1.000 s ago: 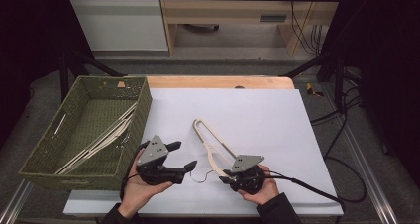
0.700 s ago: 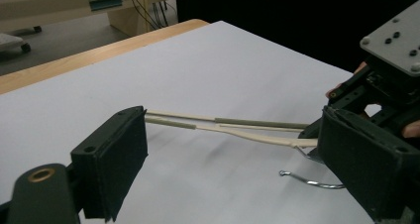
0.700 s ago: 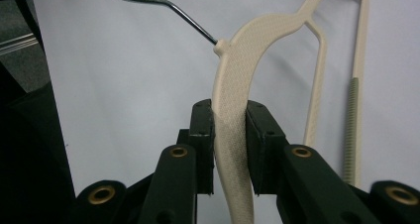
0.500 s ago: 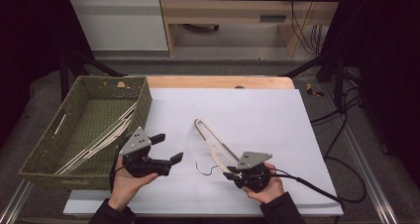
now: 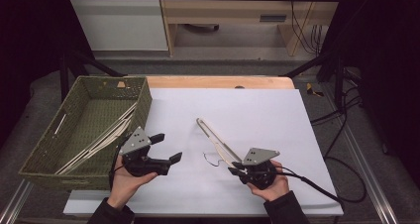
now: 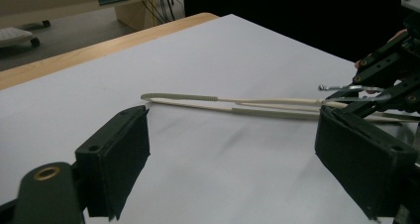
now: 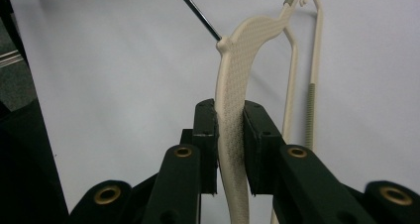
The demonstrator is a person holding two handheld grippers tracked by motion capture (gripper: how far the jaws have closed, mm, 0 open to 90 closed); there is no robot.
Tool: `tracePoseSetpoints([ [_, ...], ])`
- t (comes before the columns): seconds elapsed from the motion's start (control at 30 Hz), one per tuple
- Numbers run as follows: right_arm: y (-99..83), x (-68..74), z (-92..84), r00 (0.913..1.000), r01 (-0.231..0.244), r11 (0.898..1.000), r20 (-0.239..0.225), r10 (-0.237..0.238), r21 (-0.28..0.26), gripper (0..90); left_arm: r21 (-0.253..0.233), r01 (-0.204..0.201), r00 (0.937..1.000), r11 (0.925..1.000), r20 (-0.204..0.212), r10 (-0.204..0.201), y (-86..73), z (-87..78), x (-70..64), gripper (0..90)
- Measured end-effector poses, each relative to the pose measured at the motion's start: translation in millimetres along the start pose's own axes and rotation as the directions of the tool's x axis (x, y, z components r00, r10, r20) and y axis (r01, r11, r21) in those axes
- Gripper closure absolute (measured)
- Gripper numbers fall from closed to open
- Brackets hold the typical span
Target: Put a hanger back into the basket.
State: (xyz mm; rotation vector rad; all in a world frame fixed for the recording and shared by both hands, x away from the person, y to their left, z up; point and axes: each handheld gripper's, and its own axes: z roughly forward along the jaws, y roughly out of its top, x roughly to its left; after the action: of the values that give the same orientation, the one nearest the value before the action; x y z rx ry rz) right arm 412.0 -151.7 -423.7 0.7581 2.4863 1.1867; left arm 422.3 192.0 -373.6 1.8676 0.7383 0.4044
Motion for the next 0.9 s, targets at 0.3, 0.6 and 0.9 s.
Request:
tracePoseSetpoints([
  [0.3,3.7,-6.0,-12.0,0.9961,-0.011,1.000,0.088,0.012,-0.014,81.4,0.009,-0.005,0.9999,0.9999,-0.011,0.005,-1.0,1.0,1.3,13.7],
  [0.6,3.5,-15.3,-28.8,0.9767,-0.014,0.998,0.213,0.027,-0.060,86.8,0.017,-0.017,0.9998,0.9997,-0.009,0.017,-0.9,1.6,0.1,13.7],
  [0.9,6.5,-11.0,-27.0,0.9985,-0.019,0.994,0.049,0.024,-0.103,86.8,0.042,-0.052,0.9983,0.9978,0.030,0.050,-0.7,7.2,-7.2,12.5],
])
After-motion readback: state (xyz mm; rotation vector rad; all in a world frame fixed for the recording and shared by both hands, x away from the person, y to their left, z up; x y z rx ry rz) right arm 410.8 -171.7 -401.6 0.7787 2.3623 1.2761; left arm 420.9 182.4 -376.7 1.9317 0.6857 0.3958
